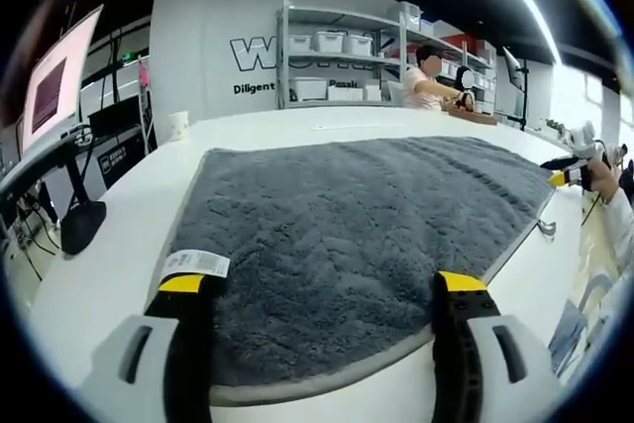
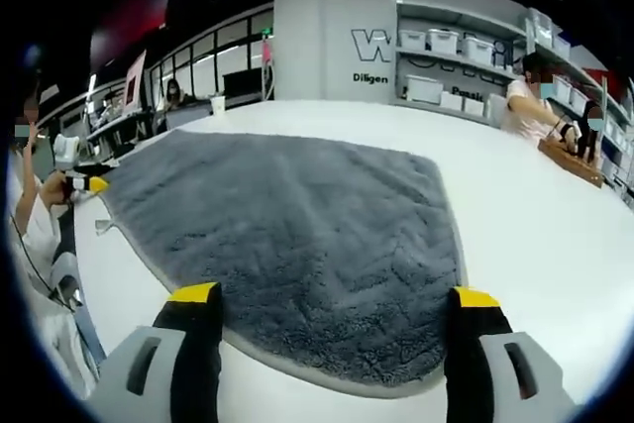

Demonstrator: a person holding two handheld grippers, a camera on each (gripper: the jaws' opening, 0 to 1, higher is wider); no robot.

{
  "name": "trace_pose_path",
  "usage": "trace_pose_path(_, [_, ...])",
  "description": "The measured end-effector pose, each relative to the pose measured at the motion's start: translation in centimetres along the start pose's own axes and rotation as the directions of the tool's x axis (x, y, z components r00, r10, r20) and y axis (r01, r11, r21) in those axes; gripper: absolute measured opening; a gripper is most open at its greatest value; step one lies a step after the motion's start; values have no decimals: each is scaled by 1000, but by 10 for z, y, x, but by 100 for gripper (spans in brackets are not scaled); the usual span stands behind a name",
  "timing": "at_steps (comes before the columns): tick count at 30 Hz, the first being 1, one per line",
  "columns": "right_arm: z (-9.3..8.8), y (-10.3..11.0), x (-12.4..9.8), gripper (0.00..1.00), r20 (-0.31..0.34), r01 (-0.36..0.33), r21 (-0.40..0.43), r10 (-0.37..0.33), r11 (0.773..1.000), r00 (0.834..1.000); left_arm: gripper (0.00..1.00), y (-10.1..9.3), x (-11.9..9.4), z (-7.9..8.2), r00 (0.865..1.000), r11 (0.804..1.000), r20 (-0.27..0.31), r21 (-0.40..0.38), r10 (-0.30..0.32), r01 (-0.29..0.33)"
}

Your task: Open the folded towel by lifting each exposed corner and separating the folded layers until the towel lies flat within the target outline without major curled edges

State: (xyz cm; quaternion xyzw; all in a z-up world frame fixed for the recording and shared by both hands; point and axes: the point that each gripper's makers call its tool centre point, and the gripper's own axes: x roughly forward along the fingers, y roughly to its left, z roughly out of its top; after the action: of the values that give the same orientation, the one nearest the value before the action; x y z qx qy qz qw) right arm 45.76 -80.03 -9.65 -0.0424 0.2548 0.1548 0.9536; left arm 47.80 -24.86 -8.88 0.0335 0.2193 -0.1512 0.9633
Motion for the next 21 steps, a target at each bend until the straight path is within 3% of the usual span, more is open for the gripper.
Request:
trace_pose_path(14, [-6, 5, -13, 99, 49, 7, 8, -7, 1000, 999, 89, 2, -5, -2, 1000, 1000, -1, 1, 1, -1])
trace_pose_path(21, [-4, 7, -12, 99, 14, -8, 0, 8, 1000, 1000, 91, -1, -5, -1, 1000, 1000, -16, -5, -18, 18])
